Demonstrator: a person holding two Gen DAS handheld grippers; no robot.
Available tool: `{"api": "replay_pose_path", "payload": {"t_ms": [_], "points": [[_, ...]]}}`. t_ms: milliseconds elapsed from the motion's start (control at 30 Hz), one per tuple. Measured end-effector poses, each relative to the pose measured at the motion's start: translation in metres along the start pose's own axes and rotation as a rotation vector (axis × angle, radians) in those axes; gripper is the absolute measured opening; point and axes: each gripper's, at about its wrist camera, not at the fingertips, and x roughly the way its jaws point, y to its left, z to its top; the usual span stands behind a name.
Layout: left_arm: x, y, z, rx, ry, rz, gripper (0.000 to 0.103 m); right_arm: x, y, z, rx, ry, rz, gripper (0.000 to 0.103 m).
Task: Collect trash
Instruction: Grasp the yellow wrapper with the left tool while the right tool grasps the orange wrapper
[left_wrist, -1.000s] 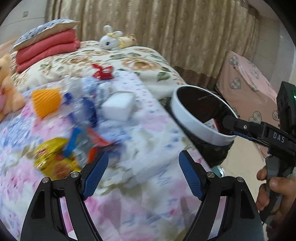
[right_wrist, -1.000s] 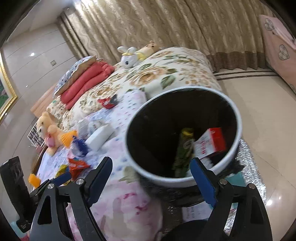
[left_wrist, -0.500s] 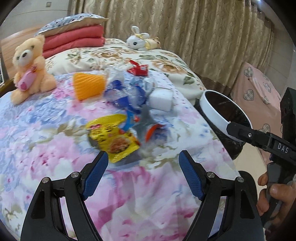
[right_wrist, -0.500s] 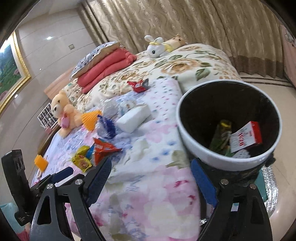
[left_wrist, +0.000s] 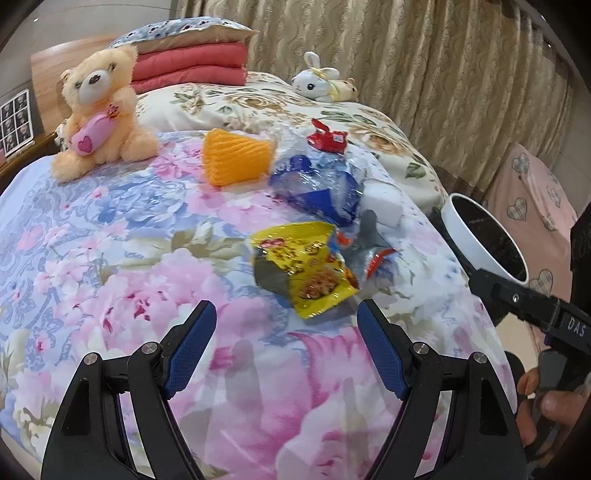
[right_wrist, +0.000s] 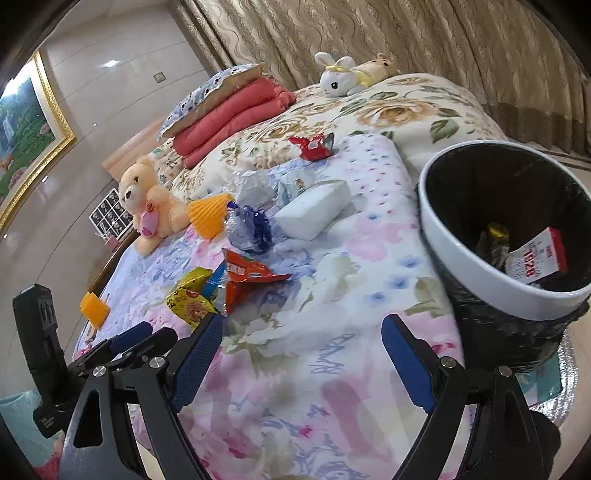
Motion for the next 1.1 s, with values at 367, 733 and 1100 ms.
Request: {"api": "replay_pose_path", "payload": {"t_ms": [367, 733, 1100], "points": [[0.011, 0.022, 0.010, -0.011, 0.016, -0.008, 0.081, 0.025, 0.016, 0.005, -0.012, 0.030, 0.057, 0.089], [0.025, 0.014, 0.014, 0.058, 0.064, -0.055, 0.081, 0.064, 0.028, 0.021, -0.035, 0.066, 0.084, 0.080], [0.058, -0.002, 0.024, 0.068, 0.136, -0.125, 0.038, 0.081, 0.013, 0.026, -0.014, 0.101, 0.073, 0.019]]}}
